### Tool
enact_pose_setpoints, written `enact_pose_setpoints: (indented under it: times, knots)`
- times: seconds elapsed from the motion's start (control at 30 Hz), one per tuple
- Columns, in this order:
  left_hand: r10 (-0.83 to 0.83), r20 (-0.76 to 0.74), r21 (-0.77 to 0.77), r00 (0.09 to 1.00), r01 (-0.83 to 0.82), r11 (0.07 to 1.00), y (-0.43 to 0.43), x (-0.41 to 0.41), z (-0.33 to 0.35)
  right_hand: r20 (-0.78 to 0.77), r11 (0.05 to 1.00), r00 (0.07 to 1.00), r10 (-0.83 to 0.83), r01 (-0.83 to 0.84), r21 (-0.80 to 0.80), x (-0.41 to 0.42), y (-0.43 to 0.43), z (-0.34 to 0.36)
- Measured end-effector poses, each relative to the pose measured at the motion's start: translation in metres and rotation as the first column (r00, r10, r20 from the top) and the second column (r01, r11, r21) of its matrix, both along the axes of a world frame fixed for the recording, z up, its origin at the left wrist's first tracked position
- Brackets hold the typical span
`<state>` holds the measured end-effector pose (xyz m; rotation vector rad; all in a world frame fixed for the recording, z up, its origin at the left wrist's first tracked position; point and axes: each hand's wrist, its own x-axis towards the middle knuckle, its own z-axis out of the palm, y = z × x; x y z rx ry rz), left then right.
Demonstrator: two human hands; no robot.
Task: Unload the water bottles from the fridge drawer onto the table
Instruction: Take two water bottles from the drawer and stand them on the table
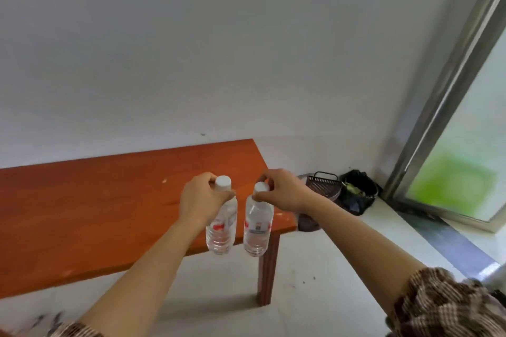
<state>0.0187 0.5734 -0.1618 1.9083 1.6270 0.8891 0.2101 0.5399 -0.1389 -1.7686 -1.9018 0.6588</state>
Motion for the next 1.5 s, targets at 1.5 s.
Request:
enact_pose_setpoints:
  times: [1.5]
  knots:
    - [0.363,-0.036,-0.102,0.931,-0.365,0.926,0.634,-0.363,-0.089,0.093,0.998,0.995,0.048,-0.044,-0.037,-0.397,0.666,-0.085]
